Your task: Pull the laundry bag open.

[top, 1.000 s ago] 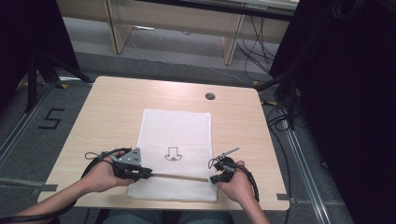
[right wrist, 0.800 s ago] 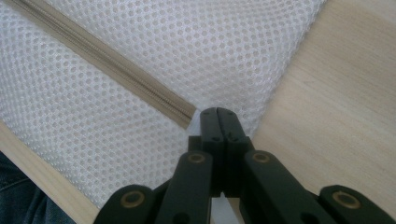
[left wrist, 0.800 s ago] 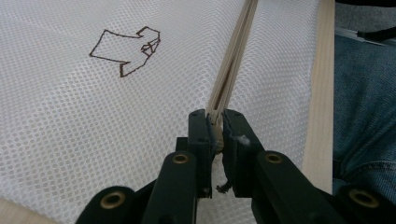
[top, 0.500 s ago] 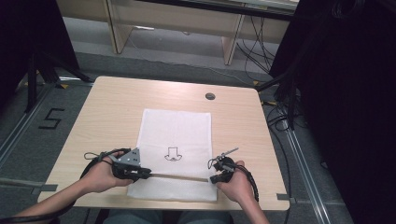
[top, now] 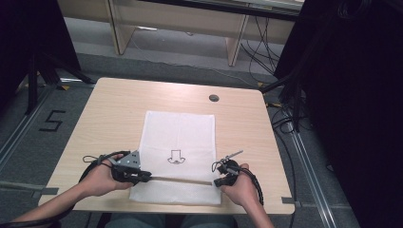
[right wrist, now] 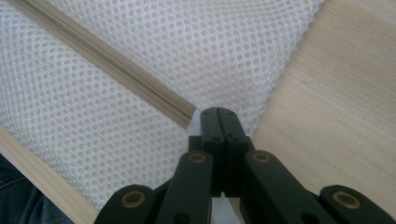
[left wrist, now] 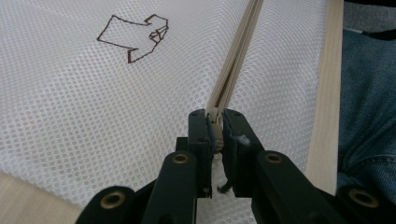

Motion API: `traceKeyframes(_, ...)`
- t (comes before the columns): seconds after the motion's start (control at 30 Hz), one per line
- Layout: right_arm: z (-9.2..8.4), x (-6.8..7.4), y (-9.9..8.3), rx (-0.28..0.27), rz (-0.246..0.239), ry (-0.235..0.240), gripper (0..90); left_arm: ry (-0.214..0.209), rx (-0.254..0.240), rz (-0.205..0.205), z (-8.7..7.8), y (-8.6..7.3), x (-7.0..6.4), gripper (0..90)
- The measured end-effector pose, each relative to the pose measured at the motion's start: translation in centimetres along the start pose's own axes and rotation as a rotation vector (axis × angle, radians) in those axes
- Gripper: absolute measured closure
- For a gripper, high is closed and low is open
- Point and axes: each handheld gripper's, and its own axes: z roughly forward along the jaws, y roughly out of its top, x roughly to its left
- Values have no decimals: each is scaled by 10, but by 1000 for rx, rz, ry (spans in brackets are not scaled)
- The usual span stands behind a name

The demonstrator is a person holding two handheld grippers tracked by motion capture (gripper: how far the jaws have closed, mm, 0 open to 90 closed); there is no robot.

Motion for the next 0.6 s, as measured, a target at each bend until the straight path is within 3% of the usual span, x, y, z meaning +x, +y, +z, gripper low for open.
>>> traceKeyframes(0.07,0,0,0,-1,-3,-1,900,13,15,29,-2,-1,2,821)
traceKeyframes(0.1,0,0,0,-2,-3,-2,900,7,7,-6,-3,-2,1,821)
traceKeyframes(0.2,0,-1,0,-8,-12,-1,900,25,26,12,-6,-4,2,821)
traceKeyframes(0.33,0,-1,0,-8,-22,-12,900,49,29,-15,-15,-12,7,821)
traceKeyframes(0.4,0,-2,0,-9,-19,-7,900,70,56,-10,-23,-17,12,821)
traceKeyframes(0.5,0,-3,0,-3,-19,-9,900,79,43,-45,-30,-25,15,821)
traceKeyframes(0.6,-1,-2,0,0,-5,-12,900,108,75,-33,-35,-32,18,821)
